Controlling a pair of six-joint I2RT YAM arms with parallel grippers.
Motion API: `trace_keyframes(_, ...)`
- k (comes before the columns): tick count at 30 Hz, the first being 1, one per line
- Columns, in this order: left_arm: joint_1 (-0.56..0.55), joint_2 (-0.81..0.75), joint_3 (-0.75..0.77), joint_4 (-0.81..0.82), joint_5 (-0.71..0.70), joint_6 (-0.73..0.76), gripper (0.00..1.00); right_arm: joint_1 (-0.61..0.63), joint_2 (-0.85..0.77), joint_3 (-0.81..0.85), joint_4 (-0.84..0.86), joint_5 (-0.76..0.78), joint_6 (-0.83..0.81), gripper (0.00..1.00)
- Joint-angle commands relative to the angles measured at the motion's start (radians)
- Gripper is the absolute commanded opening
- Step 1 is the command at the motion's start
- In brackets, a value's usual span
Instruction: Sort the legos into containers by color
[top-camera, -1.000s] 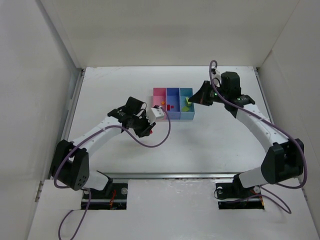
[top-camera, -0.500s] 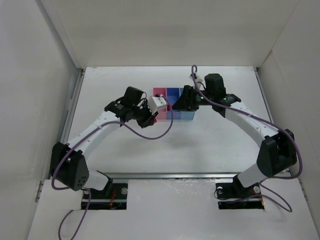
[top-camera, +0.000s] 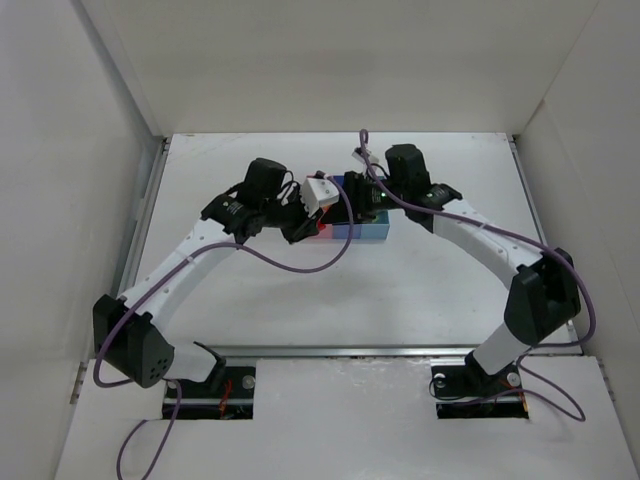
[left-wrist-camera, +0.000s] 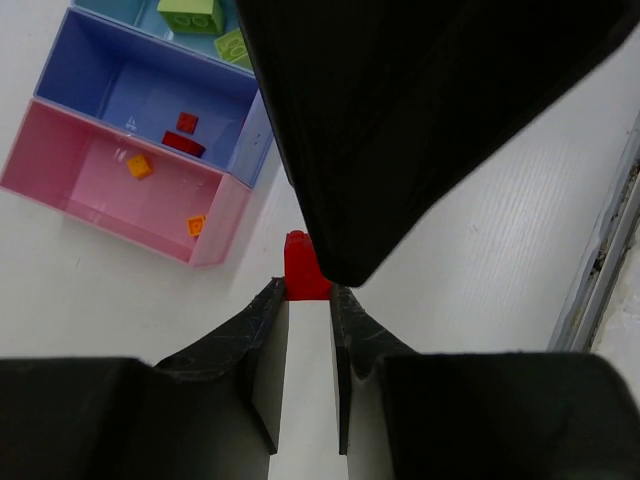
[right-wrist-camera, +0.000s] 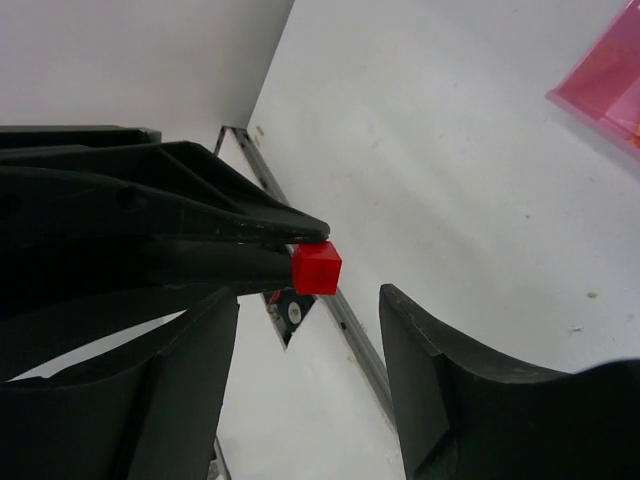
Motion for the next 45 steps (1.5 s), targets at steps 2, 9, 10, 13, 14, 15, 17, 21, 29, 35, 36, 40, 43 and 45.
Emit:
trace_keyframes(2,-0.002,-0.022,0.063,-0.007,0.034,-0.019,0.0,0.011,0.01,0.053,0.043,-0.001,0.014,0.64)
trace_keyframes(9,-0.002,-0.022,0.072,-0.007,0.034,-0.028,0.0,0.021,0.036,0.073,0.052,-0.024,0.023,0.56)
trace_keyframes(10,-0.002,-0.022,0.072,-0.007,0.034,-0.028,0.0,0.021,0.045,0.073,0.052,-0.024,0.023,0.56)
trace_keyframes(13,-0.011,-0.013,0.082,-0.007,0.043,-0.028,0.0,0.03,0.056,0.082,0.052,-0.024,0.023,0.56)
trace_keyframes(14,-0.011,-0.013,0.082,-0.007,0.043,-0.028,0.0,0.03,0.056,0.082,0.052,-0.024,0.032,0.56)
trace_keyframes(15,-0.011,-0.013,0.082,-0.007,0.043,-0.028,0.0,0.03,0.056,0.093,0.052,-0.024,0.033,0.53)
trace_keyframes(17,-0.011,-0.013,0.082,-0.007,0.043,-0.028,0.0,0.03,0.067,0.093,0.061,-0.034,0.042,0.5)
trace_keyframes(21,-0.011,-0.013,0.082,-0.007,0.043,-0.028,0.0,0.03,0.087,0.111,0.061,-0.059,0.051,0.4)
trace_keyframes(29,-0.011,-0.013,0.082,0.003,-0.003,-0.028,0.0,0.03,0.078,0.081,0.061,-0.068,0.051,0.32)
trace_keyframes(35,-0.011,-0.013,0.072,0.003,-0.003,-0.028,0.0,0.021,0.078,0.072,0.061,-0.091,0.051,0.57)
trace_keyframes(36,-0.011,-0.013,0.072,0.003,-0.003,-0.028,0.0,0.021,0.078,0.072,0.061,-0.082,0.051,0.59)
trace_keyframes(40,-0.011,-0.013,0.072,0.003,-0.012,-0.028,0.0,0.002,0.056,0.05,0.061,-0.082,0.051,0.53)
trace_keyframes(43,-0.011,-0.013,0.072,0.003,-0.012,-0.028,0.0,0.002,0.047,0.05,0.061,-0.082,0.051,0.4)
trace_keyframes(45,-0.011,-0.013,0.072,0.003,-0.012,-0.028,0.0,0.002,0.047,0.05,0.061,-0.082,0.051,0.33)
